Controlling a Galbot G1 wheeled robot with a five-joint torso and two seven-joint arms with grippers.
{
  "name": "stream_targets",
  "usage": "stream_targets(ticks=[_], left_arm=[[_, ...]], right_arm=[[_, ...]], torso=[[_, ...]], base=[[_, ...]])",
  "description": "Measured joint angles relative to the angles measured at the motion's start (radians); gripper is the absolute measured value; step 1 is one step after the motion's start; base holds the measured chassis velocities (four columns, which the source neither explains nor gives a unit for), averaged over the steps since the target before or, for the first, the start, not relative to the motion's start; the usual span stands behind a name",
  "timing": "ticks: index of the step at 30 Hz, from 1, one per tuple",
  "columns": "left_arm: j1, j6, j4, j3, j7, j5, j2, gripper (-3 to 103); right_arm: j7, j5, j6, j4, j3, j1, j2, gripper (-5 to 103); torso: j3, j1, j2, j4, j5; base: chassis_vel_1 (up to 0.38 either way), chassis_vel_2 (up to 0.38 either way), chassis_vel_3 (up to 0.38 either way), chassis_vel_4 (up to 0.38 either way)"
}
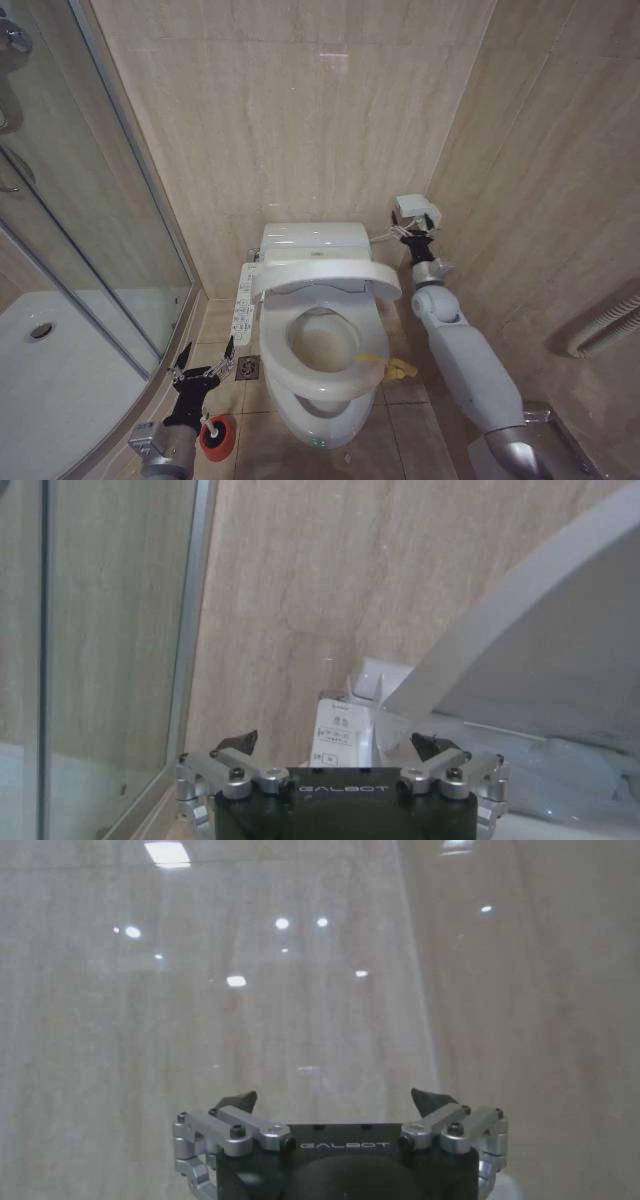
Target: Open the toilet lid, clean the toilet bowl with a toilet brush, close the toilet lid, and flush.
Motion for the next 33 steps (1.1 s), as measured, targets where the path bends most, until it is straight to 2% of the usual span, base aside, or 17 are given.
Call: stream_targets(ticks=[5,11,28,31,32,33], left_arm=[[-0.001,0.000,0.000,0.005,0.001,0.001,-0.004,100],[-0.001,-0.001,-0.002,0.011,0.002,0.006,-0.009,100],[0.005,-0.016,-0.009,0.009,0.005,0.003,-0.003,100],[0.012,0.028,-0.039,-0.013,-0.047,0.011,0.003,100],[0.012,0.028,-0.039,-0.013,-0.047,0.011,0.003,100],[0.014,0.051,-0.053,-0.026,-0.076,0.013,0.010,100]], right_arm=[[0.004,0.025,0.005,0.057,0.023,-0.064,-0.031,100],[0.005,0.074,0.007,0.209,0.046,-0.207,-0.052,100],[-0.016,0.064,0.012,0.546,0.152,-0.486,-0.071,100],[-0.019,0.056,0.012,0.598,0.152,-0.523,-0.063,100],[-0.019,0.056,0.012,0.598,0.152,-0.523,-0.063,100],[-0.021,0.049,0.013,0.610,0.152,-0.536,-0.057,100]], torso=[[0.000,0.000,0.000,-0.0002,0.0001],[0.000,0.000,0.000,0.0002,0.0001],[0.000,0.000,0.000,-0.0001,-0.0003],[0.000,0.000,0.000,0.0002,-0.0005],[0.000,0.000,0.000,0.0002,-0.0005],[0.000,0.000,0.000,0.0000,-0.0004]], base=[[0.000,0.000,0.000,0.000],[0.000,0.000,0.000,0.000],[0.000,0.000,0.000,0.000],[0.000,0.000,0.000,0.000],[0.000,0.000,0.000,0.000],[0.000,0.000,0.000,0.000]])
